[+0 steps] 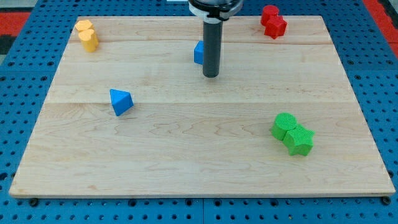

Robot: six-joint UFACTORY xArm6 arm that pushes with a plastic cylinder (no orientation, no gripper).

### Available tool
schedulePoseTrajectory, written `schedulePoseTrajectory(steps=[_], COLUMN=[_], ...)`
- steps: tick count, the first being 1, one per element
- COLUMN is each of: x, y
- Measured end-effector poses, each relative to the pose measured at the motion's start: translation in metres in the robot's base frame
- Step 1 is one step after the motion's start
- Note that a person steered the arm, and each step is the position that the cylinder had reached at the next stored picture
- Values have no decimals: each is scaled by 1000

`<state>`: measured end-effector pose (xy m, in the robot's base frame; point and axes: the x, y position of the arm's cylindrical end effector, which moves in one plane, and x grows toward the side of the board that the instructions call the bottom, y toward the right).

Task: Separate the yellow hexagon from the yellow heart

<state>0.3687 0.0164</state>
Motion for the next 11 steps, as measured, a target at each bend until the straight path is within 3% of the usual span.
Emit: schedulePoseTrajectory(steps=[2, 3, 6, 8, 10, 11], x=[0, 2, -21, -95, -153, -164], y=[-6, -42, -235, -321, -253, -248])
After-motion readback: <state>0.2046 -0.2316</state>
